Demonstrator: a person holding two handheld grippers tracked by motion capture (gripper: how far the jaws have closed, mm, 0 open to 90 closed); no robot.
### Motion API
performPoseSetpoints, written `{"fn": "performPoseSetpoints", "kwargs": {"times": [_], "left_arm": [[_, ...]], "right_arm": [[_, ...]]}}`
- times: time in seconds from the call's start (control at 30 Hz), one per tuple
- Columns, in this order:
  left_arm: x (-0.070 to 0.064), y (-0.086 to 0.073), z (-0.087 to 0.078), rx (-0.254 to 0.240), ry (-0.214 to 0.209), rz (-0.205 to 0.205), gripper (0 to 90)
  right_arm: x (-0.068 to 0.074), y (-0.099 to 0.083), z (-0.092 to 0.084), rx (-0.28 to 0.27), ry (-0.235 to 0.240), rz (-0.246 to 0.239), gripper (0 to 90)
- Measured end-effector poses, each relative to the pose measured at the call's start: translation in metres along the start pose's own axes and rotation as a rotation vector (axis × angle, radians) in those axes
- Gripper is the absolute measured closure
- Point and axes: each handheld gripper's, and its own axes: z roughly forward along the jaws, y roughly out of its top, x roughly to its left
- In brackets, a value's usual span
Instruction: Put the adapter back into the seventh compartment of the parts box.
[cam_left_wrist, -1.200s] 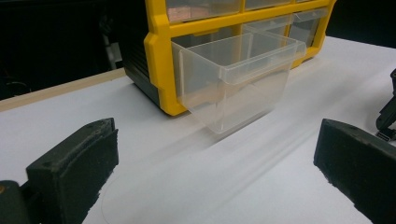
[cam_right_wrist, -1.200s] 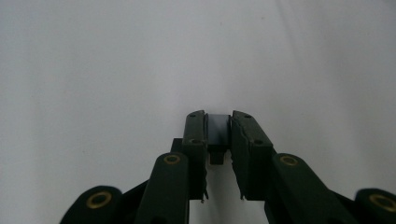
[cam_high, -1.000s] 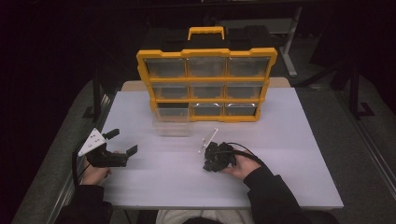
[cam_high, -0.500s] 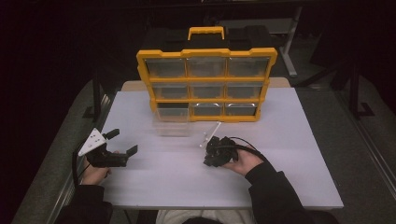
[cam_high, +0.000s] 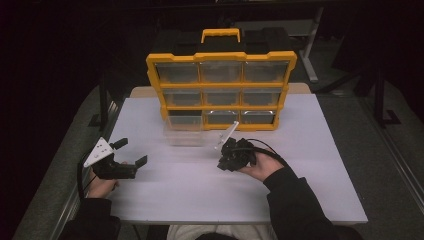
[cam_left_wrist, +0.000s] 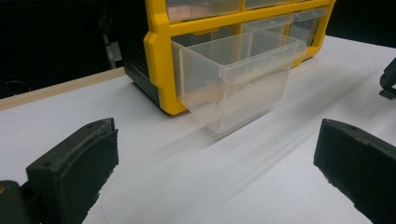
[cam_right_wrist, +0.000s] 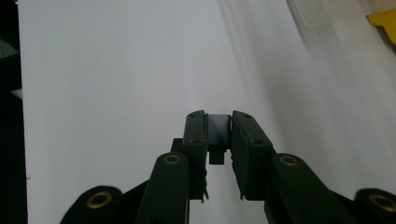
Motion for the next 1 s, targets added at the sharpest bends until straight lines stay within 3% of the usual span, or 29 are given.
{"fn": "performPoseSetpoints", "kwargs": {"times": [1.0], "left_arm": [[0.000, 0.000, 0.000, 0.000, -0.005, -0.001, 0.0]], "right_arm": [[-0.017, 0.022, -0.019, -0.006, -0.010, -0.008, 74.5]]}}
